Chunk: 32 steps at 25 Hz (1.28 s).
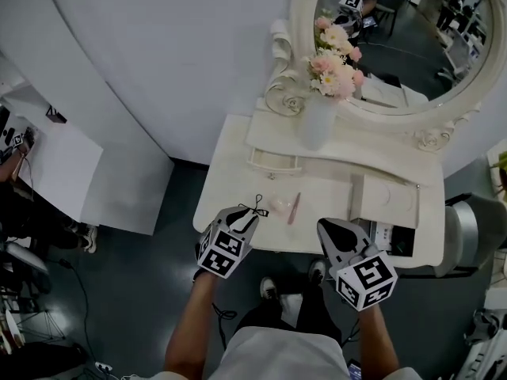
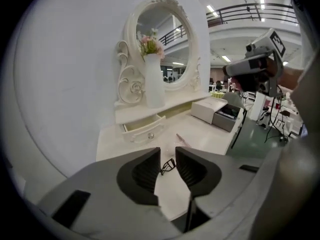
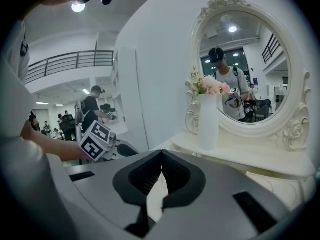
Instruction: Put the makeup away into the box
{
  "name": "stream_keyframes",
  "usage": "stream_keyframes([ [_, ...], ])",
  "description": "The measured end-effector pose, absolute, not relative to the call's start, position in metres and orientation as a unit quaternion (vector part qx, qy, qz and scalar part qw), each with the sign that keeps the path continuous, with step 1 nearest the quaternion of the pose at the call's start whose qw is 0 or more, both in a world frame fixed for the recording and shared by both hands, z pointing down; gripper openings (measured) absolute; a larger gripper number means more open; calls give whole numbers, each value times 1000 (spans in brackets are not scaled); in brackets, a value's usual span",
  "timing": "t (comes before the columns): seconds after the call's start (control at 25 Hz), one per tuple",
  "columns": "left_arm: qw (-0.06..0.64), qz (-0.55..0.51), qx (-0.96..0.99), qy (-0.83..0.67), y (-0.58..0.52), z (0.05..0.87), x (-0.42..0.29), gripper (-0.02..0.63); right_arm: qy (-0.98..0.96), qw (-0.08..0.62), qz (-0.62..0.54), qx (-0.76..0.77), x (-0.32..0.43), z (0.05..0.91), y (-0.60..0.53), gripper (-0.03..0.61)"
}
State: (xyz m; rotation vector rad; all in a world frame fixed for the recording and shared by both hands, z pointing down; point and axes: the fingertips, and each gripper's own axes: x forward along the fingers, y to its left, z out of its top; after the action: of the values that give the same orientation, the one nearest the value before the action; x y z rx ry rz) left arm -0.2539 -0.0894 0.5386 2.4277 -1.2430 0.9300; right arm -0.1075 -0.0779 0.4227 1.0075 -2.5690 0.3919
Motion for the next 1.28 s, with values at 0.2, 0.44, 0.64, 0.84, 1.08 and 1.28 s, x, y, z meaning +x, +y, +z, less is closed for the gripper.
stream_keyframes([
  [0.2,131,363,830,-403,-102,572,-249,133,-901,193,156,355,-100,446,-84,0],
  [0.44,141,382,834,-372,-110,602,-241,133,-895,209,179,351,-99,477,-88,0],
  [0.64,138,415,829,-349,-113,625,-238,133,-891,202,200,353,-97,487,-93,0],
  [0.84,112,454,817,-336,-116,643,-240,133,-887,207,204,360,-92,493,-95,0],
  [1.08,93,469,815,-326,-119,647,-238,98,-885,181,233,360,-90,493,-94,0],
  [1.28,90,473,812,-329,-120,646,-240,58,-882,183,228,370,-84,490,-92,0],
])
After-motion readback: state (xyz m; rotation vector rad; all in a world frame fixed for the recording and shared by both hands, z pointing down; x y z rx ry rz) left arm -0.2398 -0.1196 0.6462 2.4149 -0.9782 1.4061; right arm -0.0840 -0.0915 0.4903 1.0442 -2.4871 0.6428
